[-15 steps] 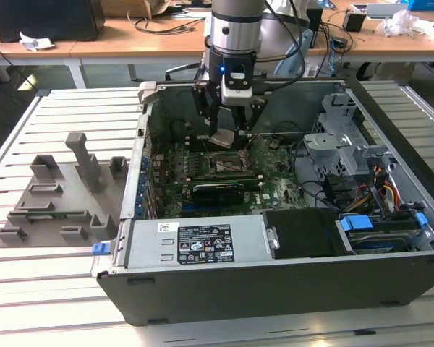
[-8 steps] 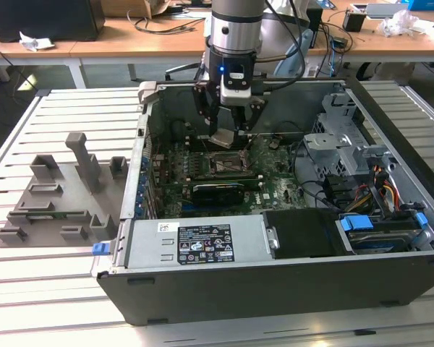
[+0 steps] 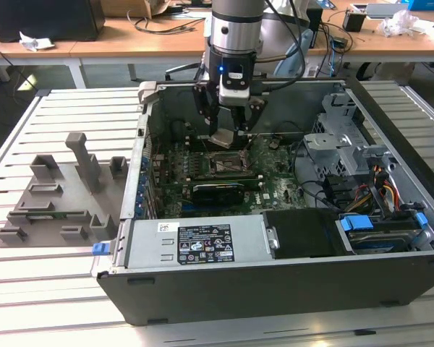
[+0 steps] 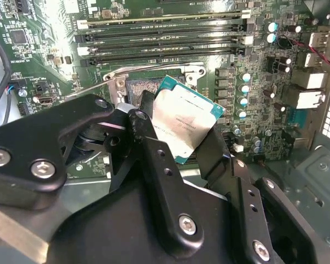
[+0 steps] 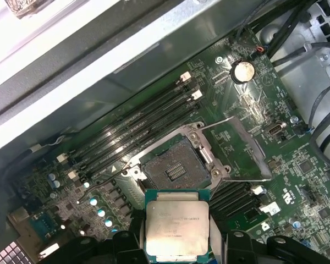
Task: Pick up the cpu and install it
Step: 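Place the cpu into insertion slot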
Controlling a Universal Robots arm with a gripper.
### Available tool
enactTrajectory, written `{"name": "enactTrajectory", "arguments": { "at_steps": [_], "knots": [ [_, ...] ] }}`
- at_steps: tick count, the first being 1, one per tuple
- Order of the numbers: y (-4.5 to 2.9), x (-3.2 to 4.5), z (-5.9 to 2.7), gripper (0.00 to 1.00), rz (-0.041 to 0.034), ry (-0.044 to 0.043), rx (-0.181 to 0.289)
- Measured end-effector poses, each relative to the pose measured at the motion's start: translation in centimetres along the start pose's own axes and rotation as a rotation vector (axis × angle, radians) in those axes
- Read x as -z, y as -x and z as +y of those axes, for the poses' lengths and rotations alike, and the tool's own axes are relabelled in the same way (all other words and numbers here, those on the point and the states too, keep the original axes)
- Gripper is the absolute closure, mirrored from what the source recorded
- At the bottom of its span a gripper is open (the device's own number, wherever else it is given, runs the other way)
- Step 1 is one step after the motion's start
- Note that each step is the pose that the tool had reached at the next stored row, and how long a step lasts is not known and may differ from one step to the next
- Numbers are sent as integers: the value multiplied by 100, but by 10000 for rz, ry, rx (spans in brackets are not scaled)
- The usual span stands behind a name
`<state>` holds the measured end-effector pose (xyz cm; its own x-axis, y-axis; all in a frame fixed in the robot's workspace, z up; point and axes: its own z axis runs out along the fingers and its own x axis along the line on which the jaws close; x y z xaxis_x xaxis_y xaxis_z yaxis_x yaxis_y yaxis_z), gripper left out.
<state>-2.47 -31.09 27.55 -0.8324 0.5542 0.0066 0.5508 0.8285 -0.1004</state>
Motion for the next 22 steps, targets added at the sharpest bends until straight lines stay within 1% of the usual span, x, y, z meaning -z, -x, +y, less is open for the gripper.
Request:
{"name": "enactTrajectory", "arguments": {
  "at_steps": [13,16,22],
  "knots": [
    [1,0,1,45,10,-34,-338],
    [3,0,2,45,5,-57,-458],
    [3,0,2,45,18,-64,-627]
  ]
}}
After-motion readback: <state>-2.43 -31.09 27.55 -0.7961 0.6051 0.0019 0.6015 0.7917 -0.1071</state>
